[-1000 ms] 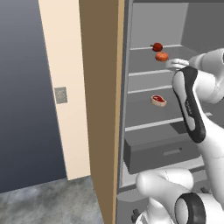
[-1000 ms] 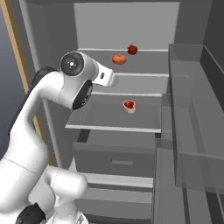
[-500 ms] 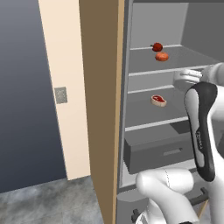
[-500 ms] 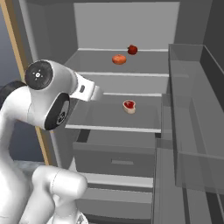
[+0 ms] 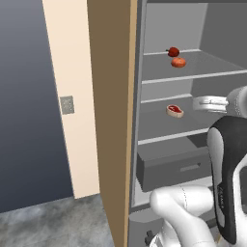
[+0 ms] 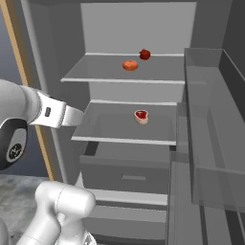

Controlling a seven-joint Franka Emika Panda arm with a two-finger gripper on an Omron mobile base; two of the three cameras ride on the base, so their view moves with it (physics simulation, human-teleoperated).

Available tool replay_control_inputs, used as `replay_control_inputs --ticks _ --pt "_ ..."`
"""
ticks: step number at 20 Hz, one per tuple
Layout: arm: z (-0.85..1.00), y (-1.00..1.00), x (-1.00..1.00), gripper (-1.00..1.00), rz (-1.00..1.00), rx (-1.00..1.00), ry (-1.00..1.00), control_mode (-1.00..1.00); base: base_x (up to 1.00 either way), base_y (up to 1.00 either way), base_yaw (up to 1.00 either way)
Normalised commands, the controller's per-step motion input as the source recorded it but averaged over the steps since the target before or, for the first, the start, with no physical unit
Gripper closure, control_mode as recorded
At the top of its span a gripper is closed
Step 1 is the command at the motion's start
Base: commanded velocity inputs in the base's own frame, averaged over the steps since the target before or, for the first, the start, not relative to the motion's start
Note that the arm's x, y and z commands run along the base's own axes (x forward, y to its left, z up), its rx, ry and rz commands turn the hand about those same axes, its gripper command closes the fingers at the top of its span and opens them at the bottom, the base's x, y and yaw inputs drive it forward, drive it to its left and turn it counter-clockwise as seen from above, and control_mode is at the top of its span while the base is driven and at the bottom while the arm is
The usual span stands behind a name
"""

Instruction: Transport the fish and squash to the fridge. Place the fish on the rack containing meat and place the squash on the rack containing the vegetable, ensuring meats and vegetables are on different racks.

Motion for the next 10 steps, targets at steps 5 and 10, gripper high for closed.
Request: replay_control_inputs --ticks 5,10 --pt "0.08 0.17 -0.47 -1.00 0.00 -0.02 0.09 -1.00 0.00 0.00 0.00" --pt "0.05 0.06 -0.39 -1.00 0.00 0.00 0.12 -1.00 0.00 0.00 0.00"
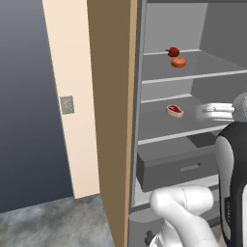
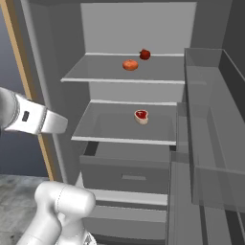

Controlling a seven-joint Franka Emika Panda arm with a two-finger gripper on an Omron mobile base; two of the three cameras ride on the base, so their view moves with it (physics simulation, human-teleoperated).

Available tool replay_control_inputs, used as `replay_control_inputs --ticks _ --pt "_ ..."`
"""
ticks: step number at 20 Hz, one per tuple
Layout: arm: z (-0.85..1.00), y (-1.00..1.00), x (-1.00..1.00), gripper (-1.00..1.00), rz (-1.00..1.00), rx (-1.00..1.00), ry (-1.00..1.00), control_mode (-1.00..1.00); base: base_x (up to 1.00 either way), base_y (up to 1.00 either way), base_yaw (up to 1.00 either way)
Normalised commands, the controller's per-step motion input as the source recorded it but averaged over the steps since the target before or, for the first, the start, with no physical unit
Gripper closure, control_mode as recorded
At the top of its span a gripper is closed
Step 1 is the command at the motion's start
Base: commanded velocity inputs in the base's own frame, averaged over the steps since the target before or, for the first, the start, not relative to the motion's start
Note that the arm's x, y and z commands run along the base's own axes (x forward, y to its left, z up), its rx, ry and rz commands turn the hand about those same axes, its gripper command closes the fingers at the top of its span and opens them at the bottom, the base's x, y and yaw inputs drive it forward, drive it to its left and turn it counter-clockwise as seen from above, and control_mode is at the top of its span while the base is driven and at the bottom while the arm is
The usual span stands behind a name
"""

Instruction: Transport the fish and squash to the fridge. Place the fish on the rack containing meat and place the squash on the rack containing the vegetable, ensuring meats and vegetables are on different racks.

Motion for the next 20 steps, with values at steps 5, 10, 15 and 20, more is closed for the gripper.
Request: replay_control_inputs --ticks 5,10,15,20 --pt "0.00 0.24 -0.36 -1.00 0.00 0.00 0.05 -1.00 0.00 0.00 0.00" --pt "0.00 0.05 -0.29 -1.00 0.00 0.00 0.01 1.00 -0.10 0.03 0.00" --pt "0.00 0.00 0.00 -1.00 0.00 0.00 0.00 1.00 -0.84 0.25 0.00" --pt "0.00 0.00 0.00 -1.00 0.00 0.00 0.00 1.00 -1.00 0.66 0.07"
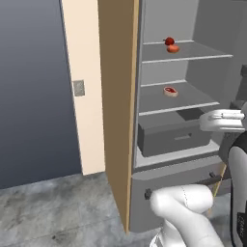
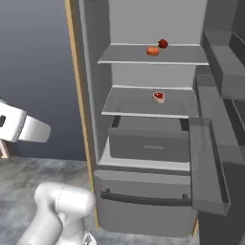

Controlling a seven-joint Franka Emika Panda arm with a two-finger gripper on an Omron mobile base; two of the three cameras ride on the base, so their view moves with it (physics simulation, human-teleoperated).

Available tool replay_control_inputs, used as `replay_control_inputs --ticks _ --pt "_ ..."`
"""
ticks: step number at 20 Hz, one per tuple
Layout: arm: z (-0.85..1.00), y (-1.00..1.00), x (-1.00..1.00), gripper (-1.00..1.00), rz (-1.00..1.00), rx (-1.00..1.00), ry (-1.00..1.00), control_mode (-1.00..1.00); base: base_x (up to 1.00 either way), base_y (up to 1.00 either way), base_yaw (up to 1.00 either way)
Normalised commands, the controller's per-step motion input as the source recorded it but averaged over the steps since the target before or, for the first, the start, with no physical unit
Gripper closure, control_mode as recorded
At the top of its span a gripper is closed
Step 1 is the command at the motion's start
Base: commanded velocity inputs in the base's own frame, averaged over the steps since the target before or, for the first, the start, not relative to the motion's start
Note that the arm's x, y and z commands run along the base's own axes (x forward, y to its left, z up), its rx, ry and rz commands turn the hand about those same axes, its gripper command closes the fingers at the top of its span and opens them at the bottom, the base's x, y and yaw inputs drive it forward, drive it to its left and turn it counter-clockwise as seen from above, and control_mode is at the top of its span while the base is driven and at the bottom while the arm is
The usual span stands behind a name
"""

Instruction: Transport the fish and squash to the fridge. Place the fish on the rack containing meat and place the squash on the rack containing the vegetable, ensuring meats and vegetables are on different racks.

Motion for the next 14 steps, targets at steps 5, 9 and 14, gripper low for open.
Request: replay_control_inputs --ticks 5,9,14 --pt "0.00 0.00 0.00 -1.00 0.00 0.00 0.00 1.00 -1.00 0.98 0.07" --pt "0.00 0.00 0.00 -1.00 0.00 0.00 0.00 1.00 -1.00 0.57 0.00" --pt "0.00 0.00 0.00 -1.00 0.00 0.00 0.00 1.00 -1.00 0.22 0.00"
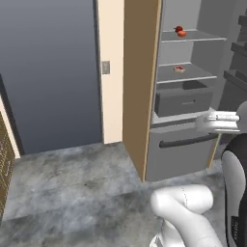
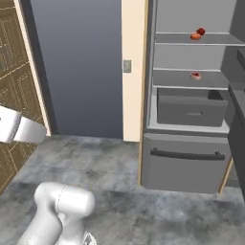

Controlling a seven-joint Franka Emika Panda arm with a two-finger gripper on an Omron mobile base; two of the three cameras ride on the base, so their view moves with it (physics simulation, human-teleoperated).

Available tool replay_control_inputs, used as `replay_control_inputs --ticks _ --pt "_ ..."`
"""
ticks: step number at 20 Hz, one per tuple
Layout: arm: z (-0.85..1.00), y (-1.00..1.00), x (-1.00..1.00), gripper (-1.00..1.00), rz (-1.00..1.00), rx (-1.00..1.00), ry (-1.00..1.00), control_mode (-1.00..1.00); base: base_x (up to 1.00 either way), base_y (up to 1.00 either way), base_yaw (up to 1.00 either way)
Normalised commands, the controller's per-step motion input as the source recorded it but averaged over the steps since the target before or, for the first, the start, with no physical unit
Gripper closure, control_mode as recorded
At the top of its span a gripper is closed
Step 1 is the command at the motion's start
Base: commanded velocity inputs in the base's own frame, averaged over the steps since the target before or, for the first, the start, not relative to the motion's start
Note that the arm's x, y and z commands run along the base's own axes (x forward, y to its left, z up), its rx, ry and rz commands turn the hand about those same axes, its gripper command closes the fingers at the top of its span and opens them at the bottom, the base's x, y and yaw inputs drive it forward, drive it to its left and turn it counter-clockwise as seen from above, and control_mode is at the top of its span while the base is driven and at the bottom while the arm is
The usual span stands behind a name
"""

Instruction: Transport the fish and squash to the fridge. Place the fish on the rack containing meat and place the squash on the rack containing the vegetable, ensuring meats and vegetables are on different racks.

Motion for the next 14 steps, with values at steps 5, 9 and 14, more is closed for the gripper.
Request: replay_control_inputs --ticks 5,9,14 --pt "0.00 0.00 0.00 -1.00 0.00 0.00 0.00 1.00 -1.00 0.15 -0.01" --pt "0.00 0.00 0.00 -1.00 0.00 0.00 0.00 1.00 -1.00 0.38 -0.02" --pt "0.00 0.00 0.00 -1.00 0.00 0.00 0.00 1.00 -1.00 0.16 -0.02"
